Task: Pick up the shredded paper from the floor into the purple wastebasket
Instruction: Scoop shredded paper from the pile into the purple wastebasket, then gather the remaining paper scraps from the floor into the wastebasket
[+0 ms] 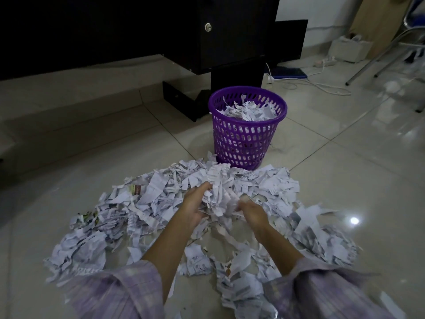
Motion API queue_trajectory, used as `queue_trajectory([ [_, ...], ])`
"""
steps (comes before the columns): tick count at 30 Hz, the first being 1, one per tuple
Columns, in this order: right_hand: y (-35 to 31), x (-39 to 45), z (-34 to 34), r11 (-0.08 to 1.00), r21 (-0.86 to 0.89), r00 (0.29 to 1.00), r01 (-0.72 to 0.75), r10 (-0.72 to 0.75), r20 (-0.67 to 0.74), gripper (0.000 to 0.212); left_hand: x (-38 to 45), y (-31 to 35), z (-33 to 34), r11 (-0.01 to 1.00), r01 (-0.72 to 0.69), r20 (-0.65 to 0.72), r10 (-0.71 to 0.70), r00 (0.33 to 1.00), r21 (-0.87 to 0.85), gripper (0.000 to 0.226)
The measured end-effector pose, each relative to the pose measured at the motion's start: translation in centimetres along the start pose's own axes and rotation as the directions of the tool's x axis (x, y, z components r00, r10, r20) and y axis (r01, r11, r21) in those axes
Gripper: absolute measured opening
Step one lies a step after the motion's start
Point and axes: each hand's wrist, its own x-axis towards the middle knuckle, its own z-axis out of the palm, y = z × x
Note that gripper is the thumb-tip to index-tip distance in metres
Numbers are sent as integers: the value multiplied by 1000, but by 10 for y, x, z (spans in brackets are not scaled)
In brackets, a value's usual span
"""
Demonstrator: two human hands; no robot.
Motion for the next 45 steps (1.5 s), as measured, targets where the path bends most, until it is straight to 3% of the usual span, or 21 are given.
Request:
queue_trajectory([
  [2,2,0,-4,989,-150,993,16,-33,-114,27,-3,7,-1,1000,11,26,-11,1000,4,13],
  [5,-4,-2,-8,990,137,993,35,-19,-120,30,-10,9,-4,999,39,63,-39,997,3,35],
  [8,-13,-6,-8,855,505,990,-118,60,129,21,-12,6,-3,995,77,44,-79,996,61,17],
  [11,-14,-3,-1,754,625,956,-199,10,293,39,-11,-1,-1,975,89,20,-95,995,206,8],
  [15,-23,-10,14,732,624,895,-273,-46,444,62,-3,-11,5,935,-3,-64,27,998,354,52],
  [18,-29,-11,23,749,606,857,-269,-101,505,61,-2,-12,11,886,-34,-85,83,993,463,61],
  [20,-33,-12,27,811,541,868,-221,-90,489,63,-5,-8,18,900,-35,-82,78,994,435,53],
  [22,-33,-8,30,851,500,890,-160,-96,447,57,-8,-3,26,957,-27,-76,51,996,289,33],
  [25,-33,5,30,904,416,900,-103,-94,426,60,-8,7,32,997,17,-92,-10,996,69,42],
  [26,-32,9,28,909,408,895,-87,-109,433,61,-3,8,32,995,28,-77,-21,997,92,43],
  [30,-48,11,25,923,384,917,-30,-128,378,31,9,17,38,985,30,-73,-18,997,171,42],
  [34,-74,23,15,943,324,933,79,-185,310,48,23,41,37,951,-19,-24,28,999,310,42],
  [37,-95,27,3,906,393,924,153,-272,267,30,28,71,39,888,-113,18,118,993,446,35],
  [40,-116,24,-11,877,444,923,186,-310,226,30,22,93,50,810,-217,84,205,975,545,36],
  [45,-165,26,-39,859,442,897,258,-383,220,33,16,127,72,749,-385,122,382,916,539,29],
])
